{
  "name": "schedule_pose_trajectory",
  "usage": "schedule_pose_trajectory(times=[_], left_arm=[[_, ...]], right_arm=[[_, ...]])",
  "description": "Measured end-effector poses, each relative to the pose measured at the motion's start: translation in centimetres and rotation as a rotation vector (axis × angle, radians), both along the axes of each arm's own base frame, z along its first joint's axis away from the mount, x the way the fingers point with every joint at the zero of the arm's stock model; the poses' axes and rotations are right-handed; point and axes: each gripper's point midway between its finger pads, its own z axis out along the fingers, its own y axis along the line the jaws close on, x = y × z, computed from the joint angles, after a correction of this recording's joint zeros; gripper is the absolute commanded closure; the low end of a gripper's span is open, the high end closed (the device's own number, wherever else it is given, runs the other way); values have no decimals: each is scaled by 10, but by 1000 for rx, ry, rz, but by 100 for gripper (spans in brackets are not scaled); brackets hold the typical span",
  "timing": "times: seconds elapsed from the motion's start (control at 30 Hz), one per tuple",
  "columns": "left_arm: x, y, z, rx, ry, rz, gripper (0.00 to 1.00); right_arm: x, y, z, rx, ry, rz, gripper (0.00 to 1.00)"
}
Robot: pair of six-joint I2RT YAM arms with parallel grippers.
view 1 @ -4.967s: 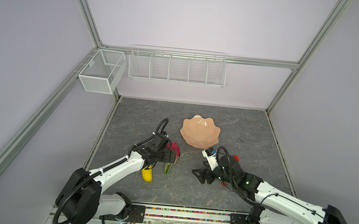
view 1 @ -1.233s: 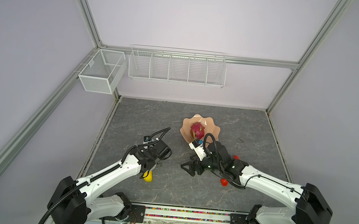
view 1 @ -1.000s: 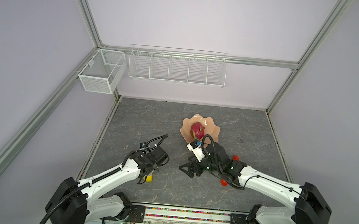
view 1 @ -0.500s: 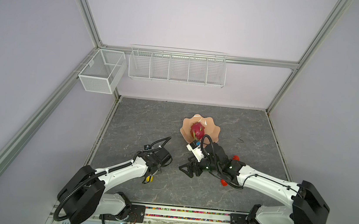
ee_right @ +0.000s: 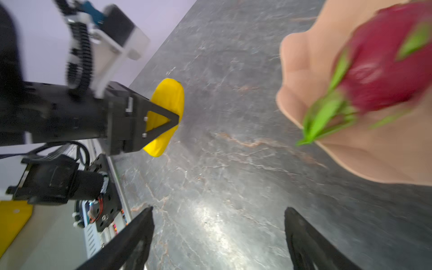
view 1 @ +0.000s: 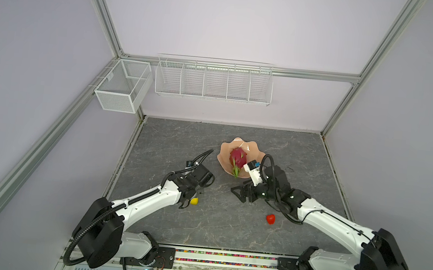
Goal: Place and organize the fake fruits in the fruit bowl
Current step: 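Carry the yellow fruit with the left gripper into the bowl beside the dragon fruit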
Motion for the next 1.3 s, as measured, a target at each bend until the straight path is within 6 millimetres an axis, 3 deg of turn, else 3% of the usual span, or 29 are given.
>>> schedule_pose_trajectory(times=[0.1,0.2,0.37,0.47,0.57,0.73,1.0,1.3], left_arm=[[34,-35,35,-52,-100,-85,47],[74,-68,50,-51,-134,-130,47],[145,-117,41,-15,-126,-183,47],[168,-132,23,13,-97,-202,47],[178,-136,4,37,-54,-211,47],[177,-137,-17,49,-1,-233,46],[182,-147,-12,24,-2,-250,37],[182,-147,-12,29,0,-257,36]], right_arm=[[14,-25,7,-1,-3,-80,12],[15,-38,11,-1,2,-115,12],[3,-48,16,4,5,-128,12],[-6,-56,16,2,9,-142,12],[-14,-63,18,0,5,-158,12],[-19,-71,19,-8,0,-180,12],[-19,-75,14,-28,13,-194,12],[-17,-79,12,-43,13,-219,11]])
